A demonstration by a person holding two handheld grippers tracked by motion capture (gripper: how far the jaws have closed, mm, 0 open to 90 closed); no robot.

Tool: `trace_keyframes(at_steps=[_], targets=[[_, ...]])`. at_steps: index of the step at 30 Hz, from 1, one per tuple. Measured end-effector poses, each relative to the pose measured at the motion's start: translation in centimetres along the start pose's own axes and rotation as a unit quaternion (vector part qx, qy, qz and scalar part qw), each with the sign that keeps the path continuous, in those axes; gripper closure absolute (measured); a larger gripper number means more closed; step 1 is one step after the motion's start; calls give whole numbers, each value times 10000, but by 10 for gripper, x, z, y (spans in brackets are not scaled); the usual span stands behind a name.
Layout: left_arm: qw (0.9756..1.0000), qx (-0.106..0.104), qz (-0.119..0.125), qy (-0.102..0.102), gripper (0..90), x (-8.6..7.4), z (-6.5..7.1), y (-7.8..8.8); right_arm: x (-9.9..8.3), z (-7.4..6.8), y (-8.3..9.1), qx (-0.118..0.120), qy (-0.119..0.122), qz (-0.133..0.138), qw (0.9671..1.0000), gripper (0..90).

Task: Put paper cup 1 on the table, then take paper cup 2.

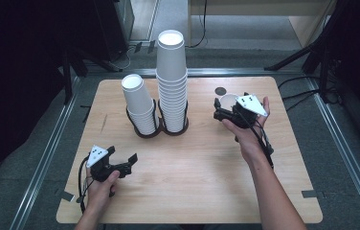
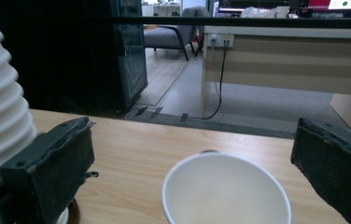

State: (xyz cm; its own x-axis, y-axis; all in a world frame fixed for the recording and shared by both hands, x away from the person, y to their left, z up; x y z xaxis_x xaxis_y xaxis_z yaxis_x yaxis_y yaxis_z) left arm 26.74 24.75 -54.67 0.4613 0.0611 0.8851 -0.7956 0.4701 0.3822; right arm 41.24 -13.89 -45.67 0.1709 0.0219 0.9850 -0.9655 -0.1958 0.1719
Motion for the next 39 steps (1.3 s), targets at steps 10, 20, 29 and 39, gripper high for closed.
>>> trace_keyframes(at_steps=[10, 20, 29, 39], targets=[[9998, -74, 149, -72, 0, 23, 18, -9, 37, -29, 9, 376, -45, 219, 9990, 0], [9992, -206, 293, -184, 0, 55, 41, -34, 62, -62, 17, 769, -56, 366, 9964, 0], [9985, -264, 407, -256, 0, 67, 57, -50, 81, -79, 21, 1039, -81, 471, 9934, 0], [9968, -265, 564, -502, 0, 83, 80, -63, 102, -104, 23, 1365, -14, 610, 9888, 0]])
Point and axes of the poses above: each handheld gripper's, and its own axes: y roughly backward along the jaws, x roughly out of its top, z roughly to its right, the point moved 3 cm from there along -y, roughly forward along the jaws, and after that the axes turned 5 degrees about -x, right-handed, at the moved point
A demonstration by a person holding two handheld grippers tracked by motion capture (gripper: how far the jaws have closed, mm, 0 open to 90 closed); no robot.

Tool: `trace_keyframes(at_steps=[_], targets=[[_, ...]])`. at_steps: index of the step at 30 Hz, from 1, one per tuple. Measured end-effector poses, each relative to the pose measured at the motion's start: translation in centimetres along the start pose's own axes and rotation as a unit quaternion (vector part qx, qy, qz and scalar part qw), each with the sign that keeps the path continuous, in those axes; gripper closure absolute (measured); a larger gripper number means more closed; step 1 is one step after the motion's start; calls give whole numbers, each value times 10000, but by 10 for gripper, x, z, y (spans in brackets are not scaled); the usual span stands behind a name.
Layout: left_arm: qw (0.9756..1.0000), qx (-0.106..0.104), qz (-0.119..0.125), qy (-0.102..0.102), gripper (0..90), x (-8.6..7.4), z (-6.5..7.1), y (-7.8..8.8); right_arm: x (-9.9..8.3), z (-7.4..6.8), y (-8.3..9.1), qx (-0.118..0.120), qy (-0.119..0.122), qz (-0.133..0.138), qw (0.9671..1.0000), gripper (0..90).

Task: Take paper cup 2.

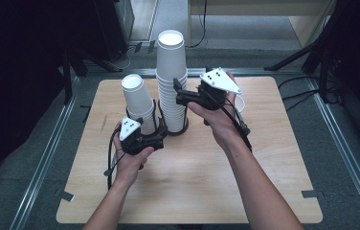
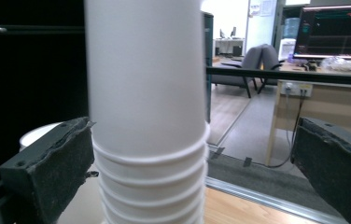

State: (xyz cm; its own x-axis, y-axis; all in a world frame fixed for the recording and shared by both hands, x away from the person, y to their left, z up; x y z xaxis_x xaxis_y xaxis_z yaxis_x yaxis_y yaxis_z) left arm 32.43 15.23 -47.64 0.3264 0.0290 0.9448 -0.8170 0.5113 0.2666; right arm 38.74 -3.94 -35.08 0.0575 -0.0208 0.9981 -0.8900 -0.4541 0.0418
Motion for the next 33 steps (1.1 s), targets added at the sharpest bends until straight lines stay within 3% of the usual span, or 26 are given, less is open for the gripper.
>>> trace_keyframes(at_steps=[8, 17, 20, 26, 28, 33], targets=[[9997, 29, -13, -238, 0, 11, 13, -22, 13, -13, -9, 148, 13, 50, 9999, 0], [9996, 104, 95, -241, 0, 17, 24, -45, 19, -15, -20, 171, 33, 0, 9998, 0], [9993, 222, 118, -292, 0, 18, 27, -51, 19, -14, -24, 150, -21, -45, 9999, 0], [9980, 551, 226, -214, 8, 22, 22, -60, 15, -10, -33, 175, -118, -114, 9997, 0], [9963, 780, 258, -257, 45, 23, 20, -62, 14, -12, -36, 239, -122, -151, 9995, 0], [9949, 894, 313, -332, 53, 27, 19, -66, 10, -18, -42, 339, -44, -167, 9993, 2]])
Point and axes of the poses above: each handheld gripper's, and its own axes: y roughly backward along the jaws, x roughly out of its top, z roughly to its right, the point moved 3 cm from there along -y, roughly forward along the jaws, and after that the axes turned 5 degrees about -x, right-handed, at the moved point
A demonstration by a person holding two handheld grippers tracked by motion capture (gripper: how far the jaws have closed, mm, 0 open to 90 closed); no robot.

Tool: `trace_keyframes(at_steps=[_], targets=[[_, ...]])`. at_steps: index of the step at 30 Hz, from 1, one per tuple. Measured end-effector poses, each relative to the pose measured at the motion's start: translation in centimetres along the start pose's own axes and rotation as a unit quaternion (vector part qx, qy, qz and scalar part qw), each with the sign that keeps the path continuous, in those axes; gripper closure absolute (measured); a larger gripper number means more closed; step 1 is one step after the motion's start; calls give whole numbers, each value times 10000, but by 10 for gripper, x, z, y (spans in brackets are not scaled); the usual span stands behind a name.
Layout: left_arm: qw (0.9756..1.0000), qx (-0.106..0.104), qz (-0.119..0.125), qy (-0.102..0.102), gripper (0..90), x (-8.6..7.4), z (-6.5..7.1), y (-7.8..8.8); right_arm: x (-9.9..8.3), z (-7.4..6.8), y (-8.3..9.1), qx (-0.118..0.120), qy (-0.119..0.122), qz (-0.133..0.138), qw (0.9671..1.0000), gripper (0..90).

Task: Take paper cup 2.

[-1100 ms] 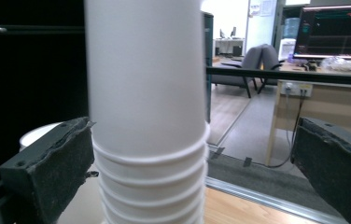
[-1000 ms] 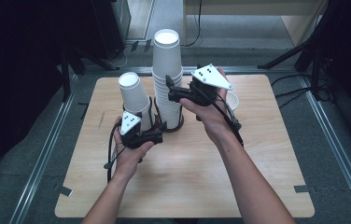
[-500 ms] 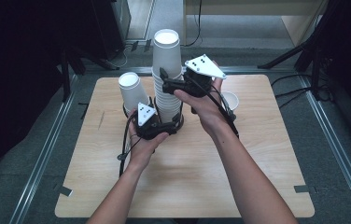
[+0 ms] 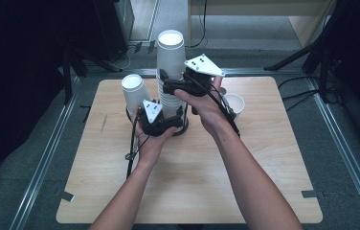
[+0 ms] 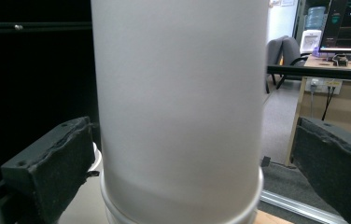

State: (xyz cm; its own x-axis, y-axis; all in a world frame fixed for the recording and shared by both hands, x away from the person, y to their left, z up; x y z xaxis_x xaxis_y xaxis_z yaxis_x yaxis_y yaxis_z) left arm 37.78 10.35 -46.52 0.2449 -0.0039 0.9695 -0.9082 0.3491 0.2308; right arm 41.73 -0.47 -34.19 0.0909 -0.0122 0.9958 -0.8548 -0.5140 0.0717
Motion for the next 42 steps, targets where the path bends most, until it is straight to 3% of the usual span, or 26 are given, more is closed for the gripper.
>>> trace_keyframes(at_steps=[5, 11, 18, 29, 42], targets=[[9997, 223, 22, -102, 65, 4, 3, -6, -1, -4, -6, 2, 15, 7, 10000, 8], [9994, 293, 56, -148, 68, 8, 9, -12, -1, -7, -9, 6, -23, 34, 10000, 20], [9996, 252, 114, 49, 60, 9, 7, -18, -2, -4, -10, -3, -46, 48, 10000, 83], [9996, 240, 133, -31, 66, 8, 7, -17, -2, -5, -11, 66, -52, 139, 9999, 110], [9997, 179, 132, 28, 78, 9, 5, -15, 2, -8, -11, -70, -21, 216, 9997, 120]])
Point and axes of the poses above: each handheld gripper's, and its own axes: y roughly backward along the jaws, x roughly out of its top, z roughly to its right, the point moved 3 cm from there along -y, roughly forward along the jaws, and after that the axes turned 5 degrees about -x, right-handed, at the moved point
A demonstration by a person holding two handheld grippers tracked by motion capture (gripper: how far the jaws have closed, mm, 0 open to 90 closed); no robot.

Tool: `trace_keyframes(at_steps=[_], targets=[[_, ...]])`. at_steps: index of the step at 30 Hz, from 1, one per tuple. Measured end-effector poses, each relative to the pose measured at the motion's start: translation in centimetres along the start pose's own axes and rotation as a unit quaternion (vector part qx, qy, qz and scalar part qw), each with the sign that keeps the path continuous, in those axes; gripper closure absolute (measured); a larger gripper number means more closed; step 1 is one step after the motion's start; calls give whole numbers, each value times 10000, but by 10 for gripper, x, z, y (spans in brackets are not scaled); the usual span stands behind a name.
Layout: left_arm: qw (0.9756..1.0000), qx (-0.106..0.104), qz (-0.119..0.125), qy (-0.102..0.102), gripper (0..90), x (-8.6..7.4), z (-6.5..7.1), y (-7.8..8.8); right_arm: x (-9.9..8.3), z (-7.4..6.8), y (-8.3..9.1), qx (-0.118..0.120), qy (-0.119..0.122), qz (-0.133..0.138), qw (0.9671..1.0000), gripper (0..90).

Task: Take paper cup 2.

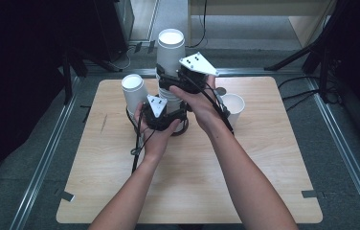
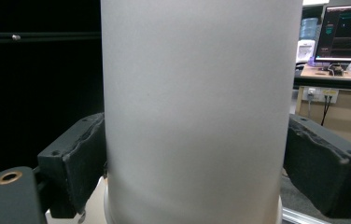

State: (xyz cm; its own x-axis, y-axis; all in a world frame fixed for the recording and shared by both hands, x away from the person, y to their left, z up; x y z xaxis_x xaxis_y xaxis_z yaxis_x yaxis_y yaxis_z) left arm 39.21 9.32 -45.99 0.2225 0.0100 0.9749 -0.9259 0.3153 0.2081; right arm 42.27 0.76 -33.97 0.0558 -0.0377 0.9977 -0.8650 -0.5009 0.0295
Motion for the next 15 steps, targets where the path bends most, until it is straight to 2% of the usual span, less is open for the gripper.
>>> trace_keyframes(at_steps=[10, 15], targets=[[10000, -7, 6, 30, 85, 0, 0, 1, 6, -1, 0, -6, 13, 60, 10000, 122], [10000, -15, 8, 44, 88, 0, 0, 1, 11, -1, 1, 13, 99, 122, 9999, 123]])
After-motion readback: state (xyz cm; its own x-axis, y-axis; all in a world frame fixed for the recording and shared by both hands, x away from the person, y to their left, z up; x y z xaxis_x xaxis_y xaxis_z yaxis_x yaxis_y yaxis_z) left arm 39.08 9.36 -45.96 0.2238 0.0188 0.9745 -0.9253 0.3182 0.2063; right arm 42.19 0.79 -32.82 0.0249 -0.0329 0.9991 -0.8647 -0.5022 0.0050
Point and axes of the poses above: each handheld gripper's, and its own axes: y roughly backward along the jaws, x roughly out of its top, z roughly to its right, the point moved 3 cm from there along -y, roughly forward along the jaws, and after that the axes turned 5 degrees about -x, right-handed, at the moved point
